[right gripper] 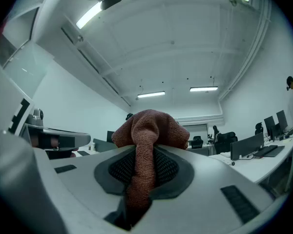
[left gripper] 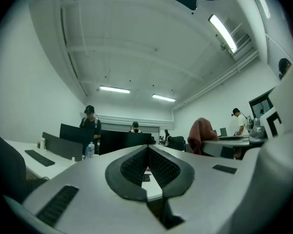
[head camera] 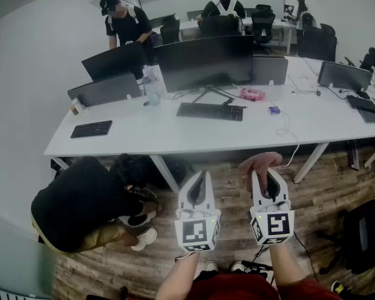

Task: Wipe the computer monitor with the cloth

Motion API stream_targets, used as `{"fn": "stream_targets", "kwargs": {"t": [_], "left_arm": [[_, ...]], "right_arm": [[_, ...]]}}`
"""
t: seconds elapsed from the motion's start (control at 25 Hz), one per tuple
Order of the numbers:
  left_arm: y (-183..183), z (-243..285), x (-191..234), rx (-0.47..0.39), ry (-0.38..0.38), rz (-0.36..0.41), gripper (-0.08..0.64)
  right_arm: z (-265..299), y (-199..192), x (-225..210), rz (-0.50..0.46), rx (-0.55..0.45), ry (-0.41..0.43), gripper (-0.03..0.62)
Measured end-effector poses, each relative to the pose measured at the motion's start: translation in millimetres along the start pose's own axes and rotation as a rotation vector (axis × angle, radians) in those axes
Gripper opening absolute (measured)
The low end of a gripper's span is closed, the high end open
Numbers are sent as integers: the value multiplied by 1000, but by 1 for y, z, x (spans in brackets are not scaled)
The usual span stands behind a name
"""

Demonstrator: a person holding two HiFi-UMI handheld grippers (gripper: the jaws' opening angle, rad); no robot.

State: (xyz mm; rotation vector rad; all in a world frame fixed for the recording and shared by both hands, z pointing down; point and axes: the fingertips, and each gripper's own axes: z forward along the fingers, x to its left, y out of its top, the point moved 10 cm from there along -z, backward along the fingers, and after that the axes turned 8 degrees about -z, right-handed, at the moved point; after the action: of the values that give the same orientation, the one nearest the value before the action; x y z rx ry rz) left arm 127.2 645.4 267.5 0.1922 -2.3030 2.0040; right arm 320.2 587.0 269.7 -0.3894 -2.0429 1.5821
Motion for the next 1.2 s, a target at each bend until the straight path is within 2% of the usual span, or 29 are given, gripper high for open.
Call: {"fn": "stream_targets", "kwargs": {"t": [0.88,1.2], "left_arm": [[1,4,76,-10,-24,-29,23],[-3,25,96,-9,-24,-38,23]], "right_arm": [[38,1,55,-14,21,-67,77],[63,-11,62,-10,22,-66,77]]}}
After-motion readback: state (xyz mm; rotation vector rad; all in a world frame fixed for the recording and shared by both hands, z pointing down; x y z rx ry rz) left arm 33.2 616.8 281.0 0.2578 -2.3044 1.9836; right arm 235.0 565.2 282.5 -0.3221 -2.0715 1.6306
